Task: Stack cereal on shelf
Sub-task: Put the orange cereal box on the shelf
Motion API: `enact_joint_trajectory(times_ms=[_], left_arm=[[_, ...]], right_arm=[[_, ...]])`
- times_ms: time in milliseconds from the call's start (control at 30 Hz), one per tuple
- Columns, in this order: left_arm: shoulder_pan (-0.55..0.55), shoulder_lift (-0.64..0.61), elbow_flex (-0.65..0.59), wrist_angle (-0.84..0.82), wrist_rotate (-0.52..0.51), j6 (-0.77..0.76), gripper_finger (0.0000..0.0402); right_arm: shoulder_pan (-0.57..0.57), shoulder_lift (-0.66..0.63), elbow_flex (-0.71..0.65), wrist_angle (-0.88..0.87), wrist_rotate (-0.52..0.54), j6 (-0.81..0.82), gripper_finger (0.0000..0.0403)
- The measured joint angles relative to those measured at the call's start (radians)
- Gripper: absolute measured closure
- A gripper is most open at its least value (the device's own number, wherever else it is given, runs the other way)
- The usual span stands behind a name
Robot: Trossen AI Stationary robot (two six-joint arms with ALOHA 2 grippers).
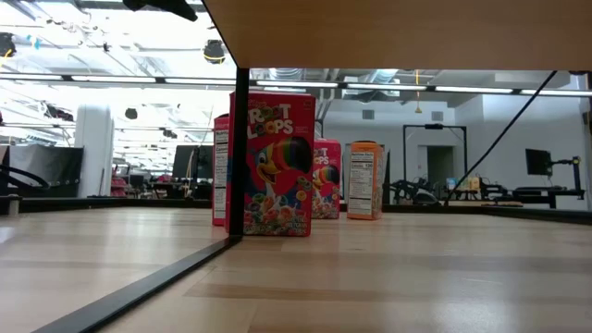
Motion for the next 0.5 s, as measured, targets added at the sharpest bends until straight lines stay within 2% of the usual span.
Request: enact_joint_trajectory(times_ms=[200, 367, 500], left_arm=[[0.000, 0.000, 0.000, 0.000, 0.000, -0.009, 0.0146], [0.000, 0.000, 0.000, 0.000, 0.000, -0.019, 0.0146], [0.000, 0.000, 0.000, 0.000, 0.000, -0.033, 0.0146]], right_arm=[[-0.036, 0.000, 0.000, -0.088, 0.055, 0.011, 0.0389], [-0.082, 0.000, 0.000, 0.011, 0.044, -0.065, 0.0372], [-0.085, 0.000, 0.000, 0.080, 0.011, -0.096, 0.0378]])
